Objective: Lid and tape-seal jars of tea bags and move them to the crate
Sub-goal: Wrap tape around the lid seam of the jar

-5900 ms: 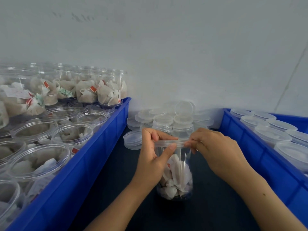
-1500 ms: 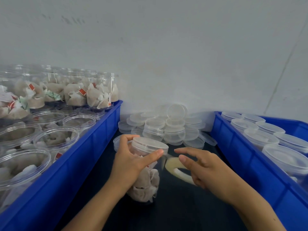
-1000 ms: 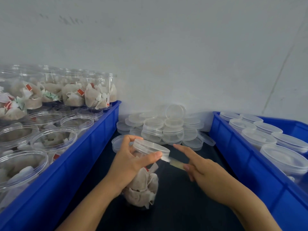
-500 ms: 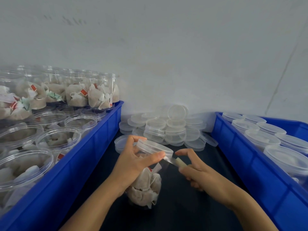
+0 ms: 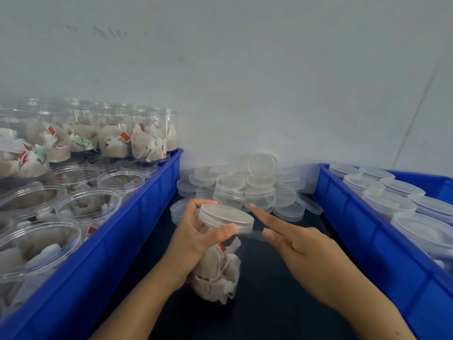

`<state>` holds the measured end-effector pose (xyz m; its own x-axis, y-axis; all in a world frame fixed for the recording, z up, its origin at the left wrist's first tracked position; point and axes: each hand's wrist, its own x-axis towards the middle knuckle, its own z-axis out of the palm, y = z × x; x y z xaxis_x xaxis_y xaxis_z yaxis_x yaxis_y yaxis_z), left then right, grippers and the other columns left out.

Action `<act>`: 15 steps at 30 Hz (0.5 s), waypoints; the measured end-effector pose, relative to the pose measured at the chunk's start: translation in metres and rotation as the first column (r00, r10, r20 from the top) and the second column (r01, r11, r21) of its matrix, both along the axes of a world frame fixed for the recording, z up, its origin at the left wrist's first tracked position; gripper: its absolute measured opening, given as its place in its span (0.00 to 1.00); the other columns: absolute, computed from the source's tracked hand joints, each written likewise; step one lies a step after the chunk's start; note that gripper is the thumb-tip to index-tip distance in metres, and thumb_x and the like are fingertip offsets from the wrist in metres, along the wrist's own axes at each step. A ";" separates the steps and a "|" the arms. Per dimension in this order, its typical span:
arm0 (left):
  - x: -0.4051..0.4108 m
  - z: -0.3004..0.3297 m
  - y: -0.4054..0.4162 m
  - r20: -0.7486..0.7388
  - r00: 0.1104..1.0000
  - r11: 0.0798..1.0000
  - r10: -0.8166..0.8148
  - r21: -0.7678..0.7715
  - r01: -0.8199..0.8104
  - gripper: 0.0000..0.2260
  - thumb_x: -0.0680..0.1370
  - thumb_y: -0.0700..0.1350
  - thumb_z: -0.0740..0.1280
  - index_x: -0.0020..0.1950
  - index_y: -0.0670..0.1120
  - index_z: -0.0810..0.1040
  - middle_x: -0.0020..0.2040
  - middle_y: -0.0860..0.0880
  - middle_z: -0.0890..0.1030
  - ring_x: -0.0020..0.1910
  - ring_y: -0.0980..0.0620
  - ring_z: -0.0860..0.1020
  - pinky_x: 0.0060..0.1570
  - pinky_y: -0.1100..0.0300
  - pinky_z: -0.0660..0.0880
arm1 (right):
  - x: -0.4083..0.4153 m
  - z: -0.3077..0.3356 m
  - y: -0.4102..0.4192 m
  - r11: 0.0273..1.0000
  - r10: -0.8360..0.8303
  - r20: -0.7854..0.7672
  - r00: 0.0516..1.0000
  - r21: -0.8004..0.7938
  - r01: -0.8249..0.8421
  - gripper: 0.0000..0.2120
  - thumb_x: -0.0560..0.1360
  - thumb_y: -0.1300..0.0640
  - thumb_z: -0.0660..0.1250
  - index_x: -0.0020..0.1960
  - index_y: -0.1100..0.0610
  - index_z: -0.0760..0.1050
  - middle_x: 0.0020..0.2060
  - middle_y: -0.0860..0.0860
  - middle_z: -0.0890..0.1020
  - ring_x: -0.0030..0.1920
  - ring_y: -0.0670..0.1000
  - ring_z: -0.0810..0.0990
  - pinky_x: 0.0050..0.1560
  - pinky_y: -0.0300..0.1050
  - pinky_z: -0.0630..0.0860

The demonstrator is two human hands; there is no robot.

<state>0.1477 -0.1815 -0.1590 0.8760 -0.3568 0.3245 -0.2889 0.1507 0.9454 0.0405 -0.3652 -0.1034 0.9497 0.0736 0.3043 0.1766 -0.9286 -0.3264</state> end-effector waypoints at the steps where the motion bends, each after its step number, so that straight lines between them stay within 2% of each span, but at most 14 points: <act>1: 0.000 0.000 -0.001 0.014 1.000 1.000 0.012 -0.006 -0.012 0.33 0.57 0.56 0.77 0.59 0.50 0.71 0.49 0.61 0.82 0.48 0.62 0.82 0.40 0.71 0.77 | 0.000 0.000 -0.001 1.000 -0.012 -0.006 1.000 -0.010 0.012 0.22 0.80 0.39 0.48 0.65 0.18 0.41 0.25 0.29 0.70 0.28 0.34 0.71 0.30 0.36 0.66; 4: -0.001 0.001 -0.001 0.045 0.999 1.000 0.022 -0.010 -0.021 0.34 0.57 0.55 0.78 0.59 0.50 0.71 0.49 0.61 0.82 0.48 0.60 0.82 0.39 0.69 0.78 | 0.001 0.000 -0.002 0.994 -0.060 -0.002 0.998 -0.088 0.060 0.26 0.80 0.39 0.48 0.57 0.16 0.31 0.26 0.35 0.72 0.26 0.40 0.70 0.29 0.37 0.68; 7: -0.001 0.002 0.000 0.033 0.999 1.000 -0.006 -0.020 0.006 0.35 0.56 0.54 0.79 0.59 0.50 0.71 0.49 0.60 0.82 0.48 0.59 0.82 0.40 0.68 0.78 | 0.004 -0.001 -0.002 0.986 -0.101 0.031 0.994 -0.127 0.104 0.24 0.79 0.37 0.47 0.62 0.19 0.34 0.25 0.47 0.72 0.27 0.43 0.71 0.32 0.38 0.71; 10: -0.003 0.001 -0.001 -0.004 0.998 0.998 -0.056 -0.031 0.056 0.35 0.56 0.54 0.78 0.59 0.48 0.72 0.49 0.58 0.83 0.49 0.59 0.83 0.42 0.69 0.77 | 0.006 -0.002 -0.002 0.983 -0.106 0.035 0.994 -0.149 0.110 0.23 0.78 0.36 0.45 0.69 0.22 0.39 0.28 0.46 0.67 0.29 0.44 0.69 0.34 0.41 0.73; 15: -0.008 0.003 -0.003 -0.123 0.980 0.987 -0.154 -0.062 0.148 0.43 0.51 0.57 0.81 0.63 0.46 0.72 0.49 0.52 0.85 0.47 0.54 0.84 0.42 0.64 0.79 | 0.006 -0.002 0.000 0.975 -0.065 0.036 0.997 -0.208 0.072 0.28 0.72 0.34 0.38 0.71 0.24 0.39 0.28 0.46 0.66 0.28 0.44 0.68 0.29 0.38 0.66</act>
